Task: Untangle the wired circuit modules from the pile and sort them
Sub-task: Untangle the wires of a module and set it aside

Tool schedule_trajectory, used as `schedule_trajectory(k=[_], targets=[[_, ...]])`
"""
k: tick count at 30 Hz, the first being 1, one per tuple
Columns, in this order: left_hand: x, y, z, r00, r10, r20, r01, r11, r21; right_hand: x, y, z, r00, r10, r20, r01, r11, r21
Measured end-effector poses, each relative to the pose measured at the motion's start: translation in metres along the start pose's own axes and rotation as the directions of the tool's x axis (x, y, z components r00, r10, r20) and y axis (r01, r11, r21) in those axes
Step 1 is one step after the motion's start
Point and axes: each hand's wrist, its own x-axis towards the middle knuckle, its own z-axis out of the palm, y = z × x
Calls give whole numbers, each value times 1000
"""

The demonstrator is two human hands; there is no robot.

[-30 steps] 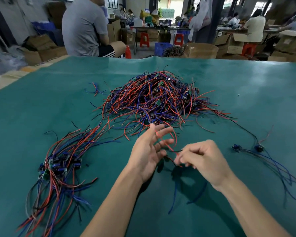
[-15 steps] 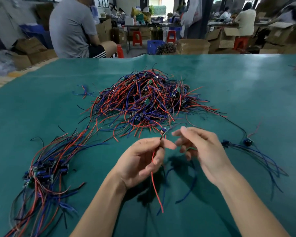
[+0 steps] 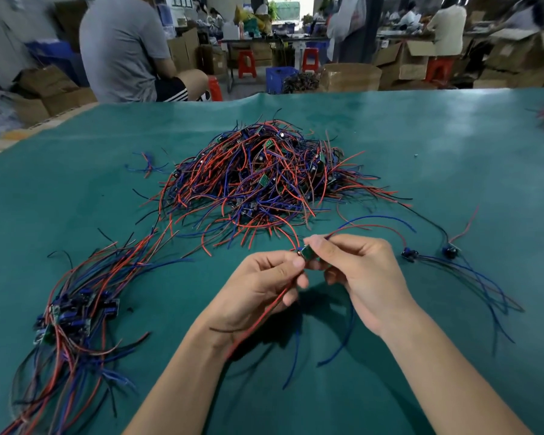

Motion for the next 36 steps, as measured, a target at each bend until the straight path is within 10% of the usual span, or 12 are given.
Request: schedule_trajectory(k=[11, 22, 33, 36], targets=[[1, -1, -2, 997, -21, -77, 29, 994, 106, 2, -5, -6, 979, 172, 109, -185, 975, 121], [0, 3, -5, 998, -57, 0, 56, 978, 202, 10, 4, -16, 940, -94, -329, 13, 970, -241], [2, 0, -7, 996, 33, -79, -18, 983, 181, 26, -11, -77, 522, -63, -850, 163, 986, 27], [5, -2, -5, 983, 102, -151, -76, 983, 165, 22, -4, -55, 773, -81, -629, 28, 995, -95]])
